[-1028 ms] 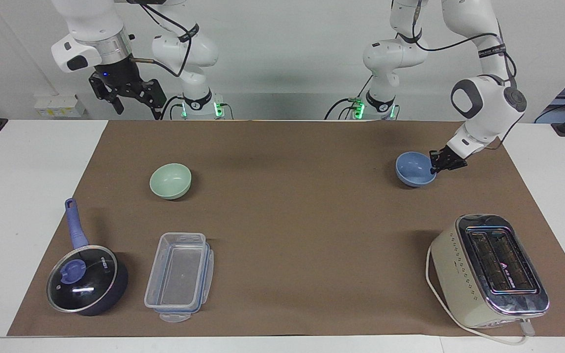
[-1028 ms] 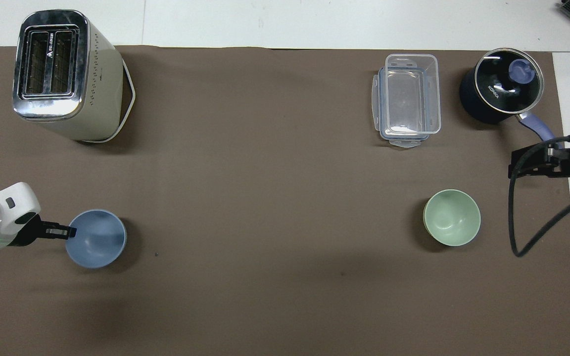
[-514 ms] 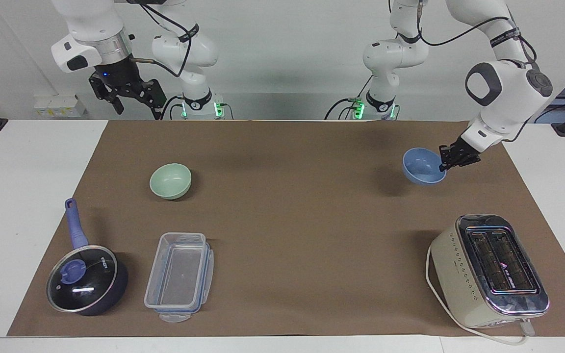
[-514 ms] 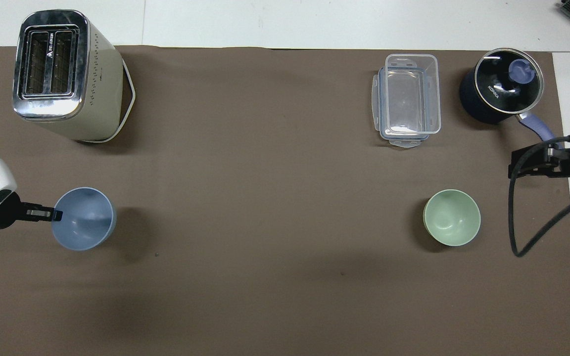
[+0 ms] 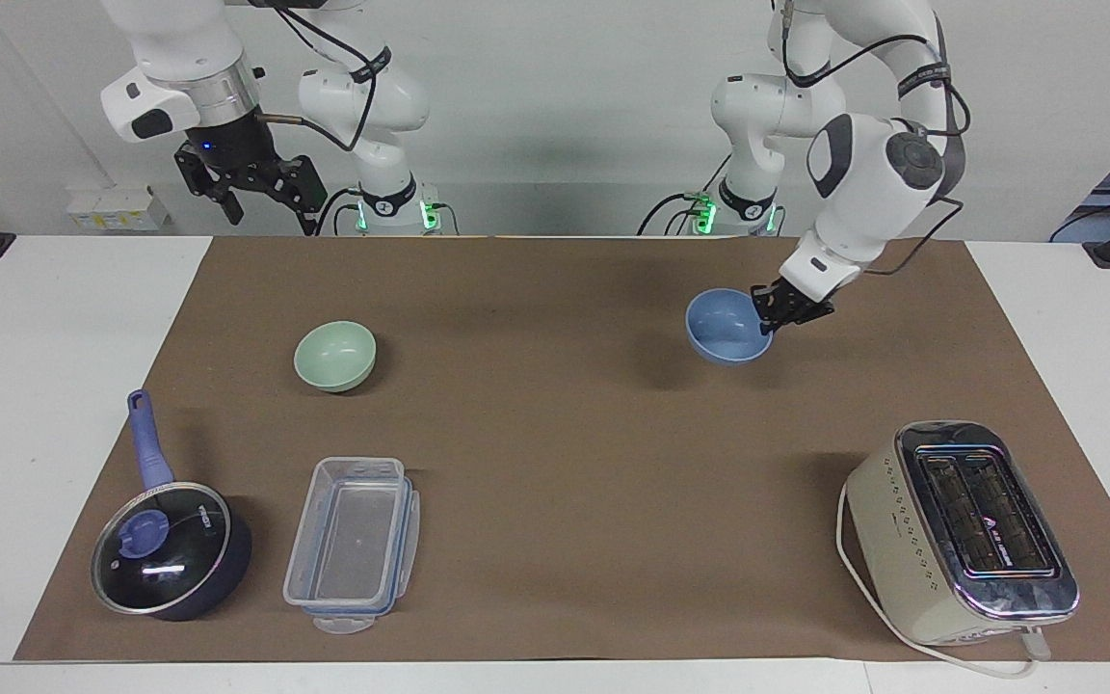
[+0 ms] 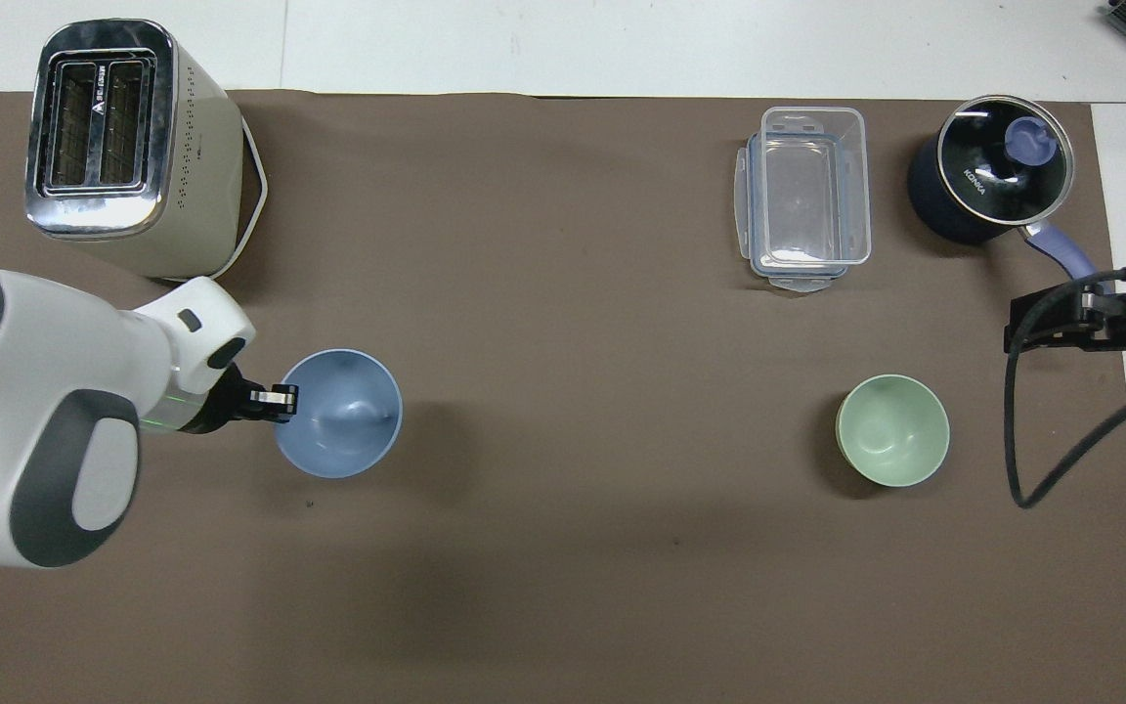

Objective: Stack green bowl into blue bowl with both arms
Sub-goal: 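Grip the blue bowl rim and drag it toward the table center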

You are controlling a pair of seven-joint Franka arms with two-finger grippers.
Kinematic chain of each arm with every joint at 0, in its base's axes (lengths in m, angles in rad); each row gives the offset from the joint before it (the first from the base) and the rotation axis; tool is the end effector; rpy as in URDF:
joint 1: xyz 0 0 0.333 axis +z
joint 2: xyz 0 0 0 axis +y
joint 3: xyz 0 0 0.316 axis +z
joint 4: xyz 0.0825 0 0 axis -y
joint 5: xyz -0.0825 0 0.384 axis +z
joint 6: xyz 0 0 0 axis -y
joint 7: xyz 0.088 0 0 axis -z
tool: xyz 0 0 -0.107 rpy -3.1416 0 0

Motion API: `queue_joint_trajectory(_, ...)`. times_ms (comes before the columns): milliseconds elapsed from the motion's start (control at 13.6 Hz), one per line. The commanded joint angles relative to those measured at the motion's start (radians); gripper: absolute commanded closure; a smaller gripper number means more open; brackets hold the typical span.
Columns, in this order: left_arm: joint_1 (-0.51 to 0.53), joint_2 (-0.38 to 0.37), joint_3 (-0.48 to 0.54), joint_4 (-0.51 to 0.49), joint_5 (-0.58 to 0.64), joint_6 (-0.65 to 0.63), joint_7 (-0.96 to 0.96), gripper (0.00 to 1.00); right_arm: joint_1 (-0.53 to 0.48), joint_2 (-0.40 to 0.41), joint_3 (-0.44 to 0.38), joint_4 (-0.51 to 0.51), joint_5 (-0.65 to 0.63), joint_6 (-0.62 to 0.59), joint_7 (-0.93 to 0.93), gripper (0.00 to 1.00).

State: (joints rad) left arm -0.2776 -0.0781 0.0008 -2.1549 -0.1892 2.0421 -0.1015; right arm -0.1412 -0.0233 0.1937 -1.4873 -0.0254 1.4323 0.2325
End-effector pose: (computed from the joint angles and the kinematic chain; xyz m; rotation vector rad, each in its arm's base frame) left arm 0.4956 -0.1516 0.4314 2.9796 -0.1286 -0.0977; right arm 0.5322 0.0264 0.6639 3.0943 -0.2843 -0.0429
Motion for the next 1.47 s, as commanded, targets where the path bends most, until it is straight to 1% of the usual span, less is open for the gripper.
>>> queue_joint_trajectory(0,-0.122,-0.002,0.019,-0.069,-0.022,0.105,-0.114,1.00,-0.011,-0.006,0.004,-0.008,0.002,0.000,0.007,0.00)
queue_joint_trajectory(220,-0.231,0.004,0.019,-0.158,-0.024,0.254,-0.234,1.00,-0.011,-0.006,0.004,-0.008,0.002,0.000,0.007,0.00)
queue_joint_trajectory(294,-0.265,0.011,0.019,-0.172,-0.024,0.285,-0.266,1.00,-0.011,-0.006,0.004,-0.008,0.002,0.000,0.008,0.00)
queue_joint_trajectory(588,-0.415,0.090,0.019,-0.190,-0.049,0.409,-0.421,1.00,-0.011,-0.006,0.004,-0.008,0.002,0.000,0.007,0.00)
queue_joint_trajectory(661,-0.426,0.093,0.019,-0.197,-0.049,0.418,-0.429,1.00,-0.011,-0.006,0.004,-0.008,0.002,0.000,0.007,0.00)
queue_joint_trajectory(734,-0.427,0.093,0.019,-0.194,-0.049,0.409,-0.428,0.79,-0.011,-0.006,0.004,-0.008,0.002,0.000,0.007,0.00)
queue_joint_trajectory(808,-0.420,0.098,0.021,-0.184,-0.047,0.399,-0.414,0.01,-0.011,-0.006,0.004,-0.008,0.002,0.000,0.007,0.00)
queue_joint_trajectory(955,-0.407,0.093,0.028,-0.158,-0.049,0.379,-0.412,0.00,-0.011,-0.007,0.004,-0.008,0.002,0.000,0.007,0.00)
queue_joint_trajectory(1102,-0.330,0.096,0.028,-0.093,-0.036,0.290,-0.388,0.00,-0.011,-0.006,0.004,-0.008,0.002,0.000,0.008,0.00)
queue_joint_trajectory(1395,-0.175,0.092,0.030,0.045,-0.033,0.097,-0.227,0.00,-0.031,-0.006,0.004,-0.007,0.002,0.002,0.007,0.00)
